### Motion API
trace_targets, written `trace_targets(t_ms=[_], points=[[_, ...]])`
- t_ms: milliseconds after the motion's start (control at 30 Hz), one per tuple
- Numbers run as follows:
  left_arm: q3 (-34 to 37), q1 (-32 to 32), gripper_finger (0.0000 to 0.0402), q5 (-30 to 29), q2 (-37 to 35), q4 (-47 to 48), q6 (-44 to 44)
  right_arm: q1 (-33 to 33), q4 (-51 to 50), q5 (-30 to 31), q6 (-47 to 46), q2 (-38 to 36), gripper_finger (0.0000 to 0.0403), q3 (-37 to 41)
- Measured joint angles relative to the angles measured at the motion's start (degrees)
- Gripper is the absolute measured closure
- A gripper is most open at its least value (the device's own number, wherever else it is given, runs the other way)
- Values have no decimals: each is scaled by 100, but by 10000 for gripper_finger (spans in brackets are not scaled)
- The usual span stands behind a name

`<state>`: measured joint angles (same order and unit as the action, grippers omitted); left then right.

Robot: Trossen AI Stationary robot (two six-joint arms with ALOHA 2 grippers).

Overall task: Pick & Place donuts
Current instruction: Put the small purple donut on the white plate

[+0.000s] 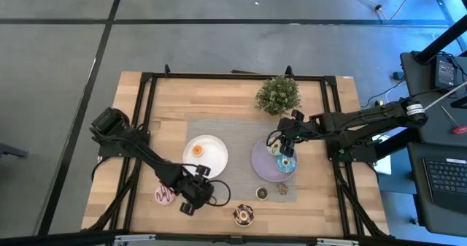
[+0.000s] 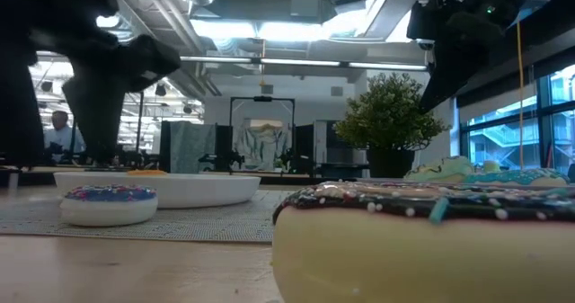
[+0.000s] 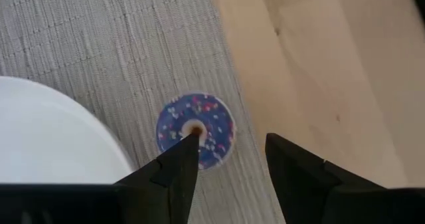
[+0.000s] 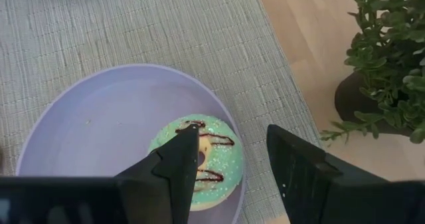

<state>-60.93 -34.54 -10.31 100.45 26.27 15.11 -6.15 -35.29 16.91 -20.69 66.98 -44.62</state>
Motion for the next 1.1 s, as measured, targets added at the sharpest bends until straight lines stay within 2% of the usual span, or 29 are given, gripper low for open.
trace_targets(t_ms=[333, 733, 1100], points=[[0, -31, 233, -337, 237, -127, -318, 0, 2, 0, -7, 2, 224, 0], [0, -42, 292, -217, 468, -453, -787, 0, 4, 0, -23, 2, 224, 0], [-4, -63, 303, -316, 578, -482, -689, 0, 4, 0, -149, 2, 224, 0]])
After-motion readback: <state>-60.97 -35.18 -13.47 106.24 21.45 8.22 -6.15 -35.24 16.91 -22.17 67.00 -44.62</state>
